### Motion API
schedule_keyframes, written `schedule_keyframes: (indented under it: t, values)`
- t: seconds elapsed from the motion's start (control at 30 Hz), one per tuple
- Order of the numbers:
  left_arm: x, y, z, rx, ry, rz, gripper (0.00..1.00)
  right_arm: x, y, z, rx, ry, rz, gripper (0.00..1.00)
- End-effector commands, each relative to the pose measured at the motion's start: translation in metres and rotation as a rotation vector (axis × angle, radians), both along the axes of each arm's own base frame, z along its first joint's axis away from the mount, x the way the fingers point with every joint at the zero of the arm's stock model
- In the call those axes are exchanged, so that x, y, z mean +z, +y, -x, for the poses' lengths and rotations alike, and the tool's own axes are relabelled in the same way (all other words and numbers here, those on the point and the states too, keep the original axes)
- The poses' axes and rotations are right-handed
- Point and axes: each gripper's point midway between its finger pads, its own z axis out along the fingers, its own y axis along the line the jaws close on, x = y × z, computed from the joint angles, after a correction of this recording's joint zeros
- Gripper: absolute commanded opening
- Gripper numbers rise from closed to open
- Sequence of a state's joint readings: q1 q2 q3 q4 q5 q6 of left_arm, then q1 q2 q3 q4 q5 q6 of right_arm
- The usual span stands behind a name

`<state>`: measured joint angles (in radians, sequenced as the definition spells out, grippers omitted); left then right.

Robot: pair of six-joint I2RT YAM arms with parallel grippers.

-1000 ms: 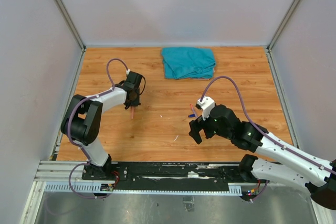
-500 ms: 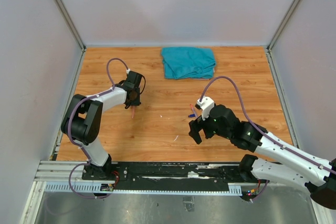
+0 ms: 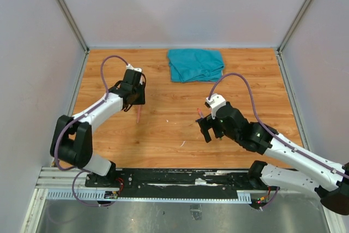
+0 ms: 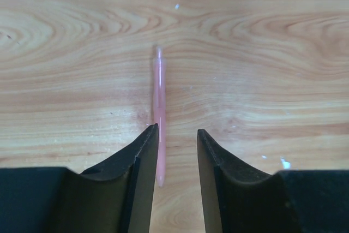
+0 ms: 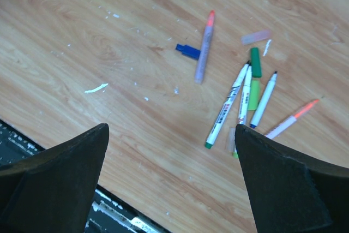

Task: Insert the pens into the pen caps
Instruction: Place the pen at the center of the board, then pick up the pen from the center of the board.

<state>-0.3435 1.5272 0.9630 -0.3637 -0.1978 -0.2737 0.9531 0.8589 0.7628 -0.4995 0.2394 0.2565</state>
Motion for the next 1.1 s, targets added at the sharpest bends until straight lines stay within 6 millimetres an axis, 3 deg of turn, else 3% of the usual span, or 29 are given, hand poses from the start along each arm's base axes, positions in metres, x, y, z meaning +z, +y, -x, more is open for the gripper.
schedule_keyframes:
  t: [0.0,0.23,0.47,0.8,1.07]
  values:
    - [0.054,-0.009,-0.001,-0.039,-0.119,0.088,0.4,0.006,-0.02,-0.014,-0.113,-0.017,0.102,0.99]
    - [0.106,-0.027,0.025,-0.127,-0.224,0.234,0.4,-0.017,-0.035,-0.022,-0.195,0.108,0.091,0.98]
    - [0.136,-0.01,0.055,-0.139,-0.322,0.22,0.4,-0.038,-0.051,-0.029,-0.274,0.223,-0.033,0.95]
    - [0.121,-0.002,0.065,-0.134,-0.317,0.19,0.4,-0.044,-0.058,-0.034,-0.289,0.216,-0.023,0.89]
    - [0.12,0.001,0.066,-0.126,-0.325,0.18,0.4,-0.049,-0.059,-0.037,-0.301,0.229,-0.014,0.76]
